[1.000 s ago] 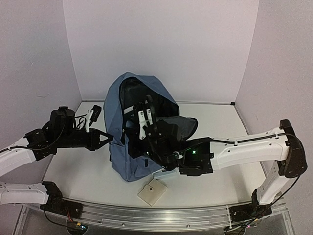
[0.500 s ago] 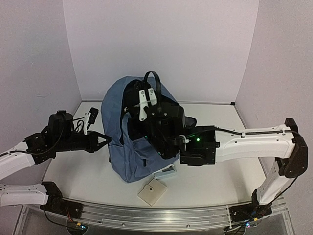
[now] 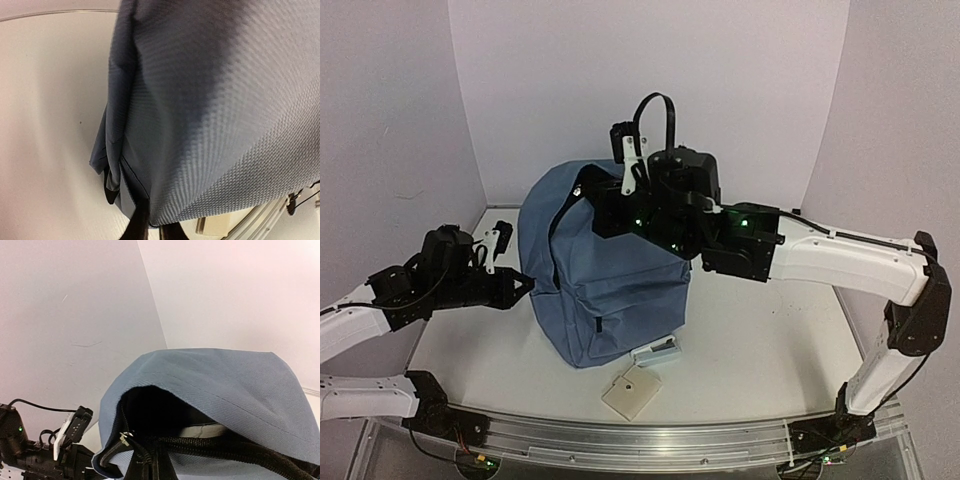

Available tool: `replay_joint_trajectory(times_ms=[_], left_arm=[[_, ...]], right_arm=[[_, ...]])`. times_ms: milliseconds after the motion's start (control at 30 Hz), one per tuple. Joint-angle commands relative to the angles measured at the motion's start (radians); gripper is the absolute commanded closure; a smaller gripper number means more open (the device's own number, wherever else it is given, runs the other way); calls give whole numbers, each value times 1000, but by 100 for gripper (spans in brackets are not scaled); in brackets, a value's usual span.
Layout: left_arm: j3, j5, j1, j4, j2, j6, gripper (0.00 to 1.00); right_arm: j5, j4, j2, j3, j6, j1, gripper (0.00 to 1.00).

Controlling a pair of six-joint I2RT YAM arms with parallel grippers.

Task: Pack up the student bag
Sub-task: Zip the student bag at the center of the board.

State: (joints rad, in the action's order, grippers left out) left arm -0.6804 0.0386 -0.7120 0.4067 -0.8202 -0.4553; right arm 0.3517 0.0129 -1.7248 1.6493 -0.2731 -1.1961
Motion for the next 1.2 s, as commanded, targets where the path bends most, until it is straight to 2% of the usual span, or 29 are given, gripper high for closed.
replay_joint_trajectory(times_ms=[0, 33, 100, 133, 200, 400, 600, 733, 867, 967, 1000, 1167], left_arm=[[-118, -71, 13, 111, -21, 11, 74], [-156, -68, 13, 114, -22, 28, 63], [-256, -64, 13, 121, -33, 69, 48], [-310, -58, 13, 122, -42, 96, 43], [-399, -36, 13, 117, -67, 149, 38], [-629, 73, 13, 100, -196, 286, 33], [-738, 149, -37, 85, -307, 404, 28], [-778, 131, -101, 100, -363, 469, 26], [-790, 44, -128, 133, -398, 503, 26], [-781, 0, -134, 140, -408, 506, 30], [-781, -14, -136, 140, -411, 506, 35], [-780, -86, -146, 148, -422, 506, 75]], right_arm=[[-157, 32, 52, 75, -53, 28, 100], [-185, 32, 50, 75, -61, 31, 100], [-223, 32, 50, 74, -78, 37, 100], [-236, 32, 50, 74, -85, 39, 100], [-248, 32, 51, 68, -93, 43, 100], [-252, 33, 46, 35, -111, 67, 100], [-270, 34, 37, 31, -123, 88, 100], [-279, 33, 32, 38, -129, 93, 100], [-286, 33, 30, 44, -133, 95, 100], [-287, 33, 30, 45, -133, 95, 100], [-288, 34, 30, 44, -133, 95, 100], [-274, 32, 35, 38, -132, 95, 100]])
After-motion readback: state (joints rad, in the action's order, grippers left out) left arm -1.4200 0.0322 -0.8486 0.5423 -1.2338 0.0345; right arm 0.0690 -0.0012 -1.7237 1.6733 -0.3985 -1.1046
